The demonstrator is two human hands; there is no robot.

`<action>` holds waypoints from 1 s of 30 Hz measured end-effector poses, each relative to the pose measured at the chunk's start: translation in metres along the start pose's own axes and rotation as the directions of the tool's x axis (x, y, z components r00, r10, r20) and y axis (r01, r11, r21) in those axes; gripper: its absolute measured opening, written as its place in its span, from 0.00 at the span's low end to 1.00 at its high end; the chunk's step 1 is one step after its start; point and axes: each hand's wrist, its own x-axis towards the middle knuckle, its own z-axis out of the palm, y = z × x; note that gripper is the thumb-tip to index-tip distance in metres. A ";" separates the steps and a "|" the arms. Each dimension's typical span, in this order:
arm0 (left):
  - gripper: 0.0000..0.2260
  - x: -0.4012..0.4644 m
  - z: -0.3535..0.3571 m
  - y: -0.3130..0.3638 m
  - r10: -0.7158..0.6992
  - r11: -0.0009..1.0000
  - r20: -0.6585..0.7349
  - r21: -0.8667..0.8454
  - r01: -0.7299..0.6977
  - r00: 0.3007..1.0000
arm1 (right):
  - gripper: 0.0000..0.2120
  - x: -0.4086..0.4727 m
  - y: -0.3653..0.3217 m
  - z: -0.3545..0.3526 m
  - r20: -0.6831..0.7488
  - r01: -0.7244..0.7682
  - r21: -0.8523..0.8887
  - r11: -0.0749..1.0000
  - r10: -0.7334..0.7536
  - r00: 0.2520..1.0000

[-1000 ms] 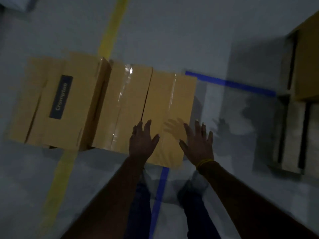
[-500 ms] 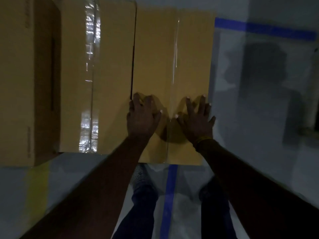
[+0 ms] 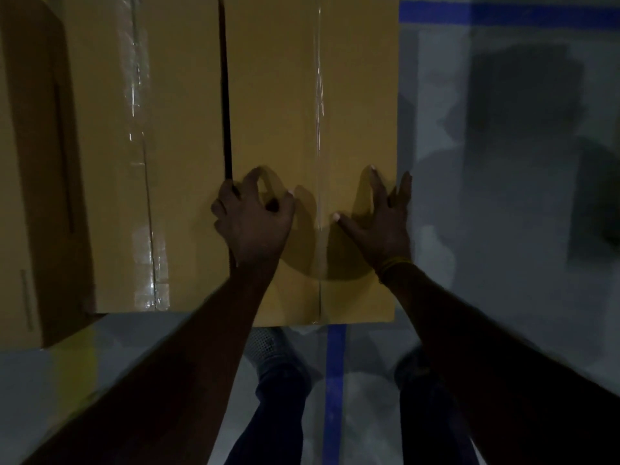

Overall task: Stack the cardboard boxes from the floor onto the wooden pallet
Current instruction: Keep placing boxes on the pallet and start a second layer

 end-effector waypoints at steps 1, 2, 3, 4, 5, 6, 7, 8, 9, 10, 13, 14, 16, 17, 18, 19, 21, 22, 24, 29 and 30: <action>0.30 -0.003 0.001 0.005 -0.015 1.000 -0.018 -0.027 0.015 1.000 | 0.48 0.002 0.002 -0.003 0.010 0.002 0.002 1.000 -0.002 1.000; 0.30 -0.005 0.002 0.010 -0.024 0.997 -0.028 -0.077 0.022 0.999 | 0.48 0.003 0.005 -0.005 0.015 0.012 0.008 1.000 -0.012 1.000; 0.29 -0.006 0.003 0.014 -0.021 0.990 -0.034 -0.138 0.016 0.999 | 0.48 0.005 0.007 -0.007 0.015 0.024 0.019 1.000 -0.024 1.000; 0.29 -0.005 0.005 0.017 -0.009 0.983 -0.045 -0.186 0.000 0.999 | 0.48 0.006 0.009 -0.009 0.012 0.032 0.033 0.999 -0.033 0.999; 0.29 -0.004 0.008 0.020 0.004 0.979 -0.058 -0.204 -0.016 0.998 | 0.49 0.007 0.011 -0.011 0.009 0.032 0.040 0.999 -0.033 0.999; 0.29 -0.002 0.010 0.021 0.013 0.981 -0.068 -0.191 -0.026 0.998 | 0.49 0.008 0.011 -0.012 0.009 0.027 0.038 0.999 -0.027 1.000; 0.31 -0.001 0.012 0.023 0.023 0.987 -0.073 -0.159 -0.035 0.997 | 0.49 0.010 0.010 -0.013 0.010 0.017 0.031 0.999 -0.017 1.000; 0.32 -0.003 0.013 0.024 0.035 0.992 -0.074 -0.116 -0.044 0.997 | 0.48 0.010 0.008 -0.014 0.008 0.003 0.020 1.000 -0.003 1.000; 0.34 -0.007 0.014 0.027 0.053 0.996 -0.077 -0.068 -0.058 0.996 | 0.48 0.011 0.006 -0.016 0.001 -0.010 0.009 1.000 0.010 1.000; 0.34 -0.014 0.013 0.030 0.071 0.997 -0.078 -0.023 -0.073 0.994 | 0.47 0.011 0.004 -0.019 -0.012 -0.017 -0.004 1.000 0.017 1.000; 0.32 -0.034 0.007 0.046 0.107 0.993 -0.065 0.056 -0.104 0.992 | 0.45 0.005 0.002 -0.039 -0.049 0.005 -0.052 0.999 -0.007 0.999; 0.32 -0.040 0.003 0.053 0.105 0.993 -0.054 0.062 -0.101 0.993 | 0.44 0.003 0.001 -0.049 -0.060 0.012 -0.067 0.998 -0.016 0.998; 0.30 -0.054 0.000 0.069 0.090 0.995 -0.025 0.052 -0.088 0.996 | 0.42 -0.001 0.003 -0.071 -0.079 0.016 -0.101 0.995 -0.025 0.997; 0.29 -0.062 -0.001 0.078 0.084 0.996 -0.018 0.041 -0.083 0.996 | 0.41 -0.002 0.004 -0.083 -0.087 0.017 -0.120 0.993 -0.027 0.996; 0.28 -0.070 -0.002 0.087 0.080 0.996 -0.017 0.031 -0.079 0.997 | 0.41 -0.003 0.007 -0.094 -0.091 0.016 -0.137 0.990 -0.029 0.995; 0.27 -0.079 -0.002 0.096 0.073 0.997 -0.019 0.024 -0.072 0.997 | 0.41 -0.003 0.009 -0.106 -0.088 0.015 -0.152 0.988 -0.029 0.996; 0.27 -0.097 -0.002 0.114 0.053 0.998 -0.028 0.018 -0.052 0.998 | 0.40 -0.006 0.018 -0.130 -0.069 0.018 -0.177 0.984 -0.030 0.997; 0.27 -0.107 -0.002 0.122 0.046 0.999 -0.036 0.018 -0.046 0.998 | 0.41 -0.009 0.022 -0.141 -0.059 0.026 -0.187 0.982 -0.038 0.998; 0.27 -0.127 -0.003 0.139 0.042 0.999 -0.056 0.020 -0.041 0.998 | 0.41 -0.016 0.030 -0.165 -0.040 0.052 -0.191 0.980 -0.061 0.997; 0.28 -0.168 -0.005 0.185 0.003 1.000 -0.086 0.006 -0.003 0.996 | 0.41 -0.029 0.051 -0.221 -0.024 0.077 -0.187 0.979 -0.083 0.996; 0.28 -0.175 -0.006 0.195 0.003 1.000 -0.087 0.002 -0.003 0.996 | 0.41 -0.031 0.055 -0.231 -0.030 0.081 -0.187 0.979 -0.088 0.996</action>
